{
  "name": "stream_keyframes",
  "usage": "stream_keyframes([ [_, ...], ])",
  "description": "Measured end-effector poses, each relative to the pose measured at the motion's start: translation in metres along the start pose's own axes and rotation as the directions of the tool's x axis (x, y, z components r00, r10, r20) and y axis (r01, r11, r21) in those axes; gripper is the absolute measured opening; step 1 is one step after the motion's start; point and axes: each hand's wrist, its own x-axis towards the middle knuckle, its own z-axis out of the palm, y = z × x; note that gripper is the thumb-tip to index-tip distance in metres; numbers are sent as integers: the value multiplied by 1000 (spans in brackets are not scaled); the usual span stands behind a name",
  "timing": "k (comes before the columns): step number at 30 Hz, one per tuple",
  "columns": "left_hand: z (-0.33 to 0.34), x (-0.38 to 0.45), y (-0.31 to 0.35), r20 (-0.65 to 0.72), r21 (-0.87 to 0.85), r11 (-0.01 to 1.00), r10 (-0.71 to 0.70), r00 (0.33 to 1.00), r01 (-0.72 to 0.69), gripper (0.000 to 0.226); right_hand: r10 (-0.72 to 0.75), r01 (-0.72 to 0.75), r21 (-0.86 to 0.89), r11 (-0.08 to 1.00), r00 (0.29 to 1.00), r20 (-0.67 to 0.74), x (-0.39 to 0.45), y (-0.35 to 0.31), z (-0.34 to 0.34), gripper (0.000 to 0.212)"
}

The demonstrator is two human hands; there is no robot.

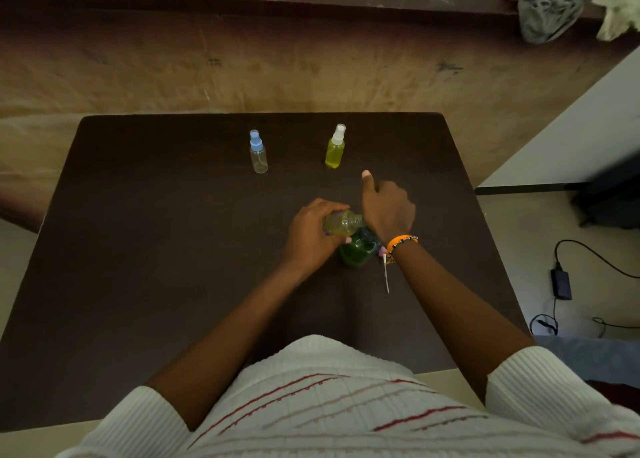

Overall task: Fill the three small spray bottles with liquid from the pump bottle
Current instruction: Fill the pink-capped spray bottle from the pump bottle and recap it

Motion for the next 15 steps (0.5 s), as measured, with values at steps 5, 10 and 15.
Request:
stream_keyframes([
  [5,-1,0,1,0,-10,1000,6,1000,-6,51,38,-41,40,998,995,87,2,-1,0,71],
  [10,-1,-1,1,-13,-36,999,23,1000,-24,51,96,-122,152,981,982,164,5,-3,-15,73],
  [15,0,0,2,-17,-45,999,25,1000,-25,51,129,-152,131,980,977,170,5,4,-6,78],
])
